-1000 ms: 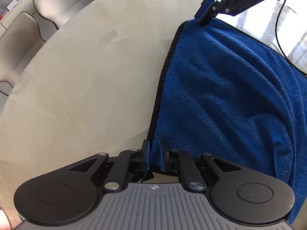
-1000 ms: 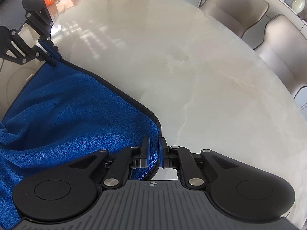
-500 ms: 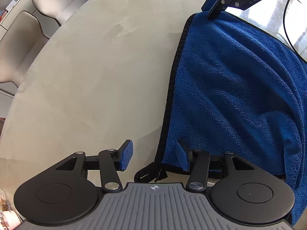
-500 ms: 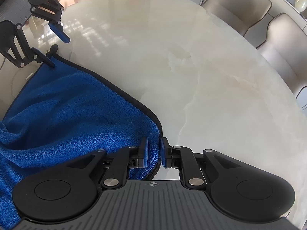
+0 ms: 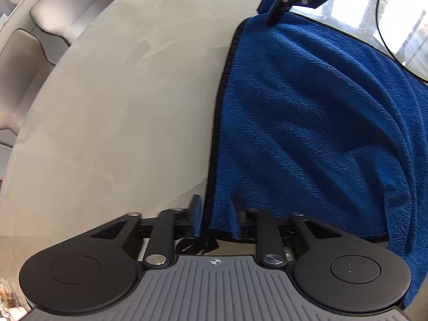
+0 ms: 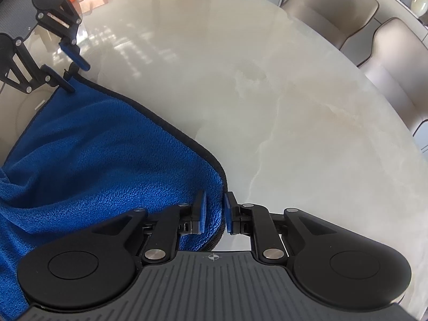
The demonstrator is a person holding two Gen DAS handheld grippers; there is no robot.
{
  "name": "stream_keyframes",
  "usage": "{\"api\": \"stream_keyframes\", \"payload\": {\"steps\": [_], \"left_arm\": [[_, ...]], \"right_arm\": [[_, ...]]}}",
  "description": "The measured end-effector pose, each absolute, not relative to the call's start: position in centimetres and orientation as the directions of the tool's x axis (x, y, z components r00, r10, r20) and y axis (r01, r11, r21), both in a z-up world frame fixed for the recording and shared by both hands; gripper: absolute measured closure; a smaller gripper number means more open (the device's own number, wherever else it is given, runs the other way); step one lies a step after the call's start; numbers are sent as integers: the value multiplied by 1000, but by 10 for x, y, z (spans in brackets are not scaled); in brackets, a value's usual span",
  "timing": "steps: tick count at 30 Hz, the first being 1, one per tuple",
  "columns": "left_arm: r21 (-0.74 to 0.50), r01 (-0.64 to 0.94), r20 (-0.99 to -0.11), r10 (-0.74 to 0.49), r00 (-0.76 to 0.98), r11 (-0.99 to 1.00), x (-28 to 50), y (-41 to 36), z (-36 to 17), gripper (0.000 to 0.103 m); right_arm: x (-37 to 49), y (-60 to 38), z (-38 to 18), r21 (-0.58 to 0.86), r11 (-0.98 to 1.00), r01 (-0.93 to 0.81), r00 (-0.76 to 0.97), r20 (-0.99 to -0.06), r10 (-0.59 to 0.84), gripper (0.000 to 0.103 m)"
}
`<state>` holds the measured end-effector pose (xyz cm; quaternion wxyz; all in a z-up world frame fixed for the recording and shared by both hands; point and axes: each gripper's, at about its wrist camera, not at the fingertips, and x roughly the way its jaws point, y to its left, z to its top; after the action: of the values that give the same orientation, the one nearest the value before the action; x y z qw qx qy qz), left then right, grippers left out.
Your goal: Fold towel
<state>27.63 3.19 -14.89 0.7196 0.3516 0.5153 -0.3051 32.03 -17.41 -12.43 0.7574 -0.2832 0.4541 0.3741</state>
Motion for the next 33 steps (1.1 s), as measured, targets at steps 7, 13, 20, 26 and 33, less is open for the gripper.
{"api": "stream_keyframes", "payload": {"steps": [7,13,20,26,33], "left_arm": [[264,829,-944,-43,326,493,267,22,-152,103],[319,819,-928,-20,373,477,280,25,-146,103],[200,839,-953,-100,288,505,284,27,-139,103],[269,823,-938,-56,342,500,279,29,-153,86],[271,836,-937,-66,342,478,274,33,-152,55]], "right_arm": [[317,-178,-122,-109,552,-827,331,-888,321,89],[320,-183,-113,-96,580,-809,344,-877,335,96],[332,-198,-103,-64,629,-775,350,-872,342,99],[328,-195,-106,-39,589,-807,310,-877,366,97],[328,-186,-110,-21,577,-816,291,-878,379,93]]}}
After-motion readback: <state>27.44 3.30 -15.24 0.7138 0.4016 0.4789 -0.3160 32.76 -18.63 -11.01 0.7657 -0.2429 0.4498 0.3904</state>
